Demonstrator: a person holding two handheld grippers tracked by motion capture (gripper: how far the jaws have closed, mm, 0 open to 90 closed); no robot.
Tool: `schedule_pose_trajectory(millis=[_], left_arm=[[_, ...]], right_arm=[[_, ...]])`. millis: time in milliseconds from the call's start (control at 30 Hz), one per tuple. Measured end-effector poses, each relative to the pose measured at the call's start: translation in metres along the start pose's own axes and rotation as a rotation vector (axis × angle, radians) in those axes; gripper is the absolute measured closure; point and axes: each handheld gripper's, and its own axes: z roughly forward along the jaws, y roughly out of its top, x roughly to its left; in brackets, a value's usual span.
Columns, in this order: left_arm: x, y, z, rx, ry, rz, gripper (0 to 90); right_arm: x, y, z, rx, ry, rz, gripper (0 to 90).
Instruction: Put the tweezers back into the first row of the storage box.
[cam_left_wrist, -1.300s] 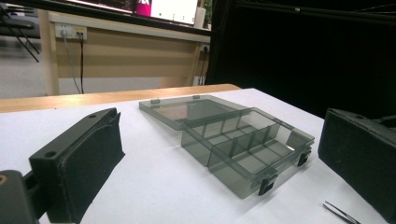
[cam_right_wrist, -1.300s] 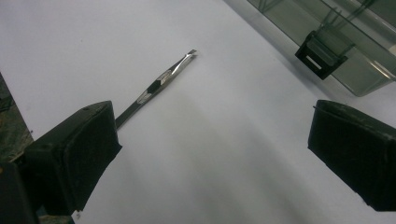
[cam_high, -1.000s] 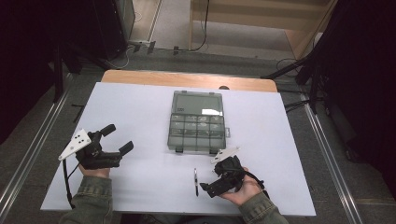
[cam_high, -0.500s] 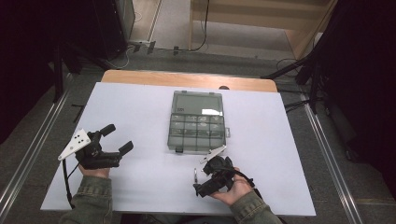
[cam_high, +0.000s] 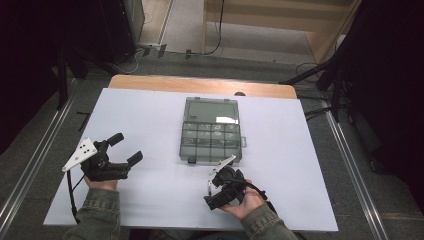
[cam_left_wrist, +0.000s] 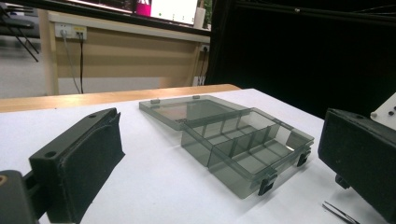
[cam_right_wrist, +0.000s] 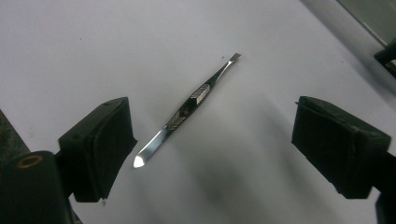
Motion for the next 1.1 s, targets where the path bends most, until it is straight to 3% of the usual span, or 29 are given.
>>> schedule_pose_trajectory(millis=[333,600,1100], left_arm=[[0.000,0.000,0.000,-0.002,0.001,-0.001,0.0],[0.000,0.000,-0.001,-0.003,0.001,-0.001,0.0],[0.000,0.000,-0.001,-0.004,0.003,-0.001,0.0]], right_arm=[[0.010,0.004,0.008,0.023,-0.035,0.008,26.3],[0.015,0.005,0.009,0.027,-0.073,0.009,50.4],[0.019,0.006,0.009,0.044,-0.093,0.043,75.8]])
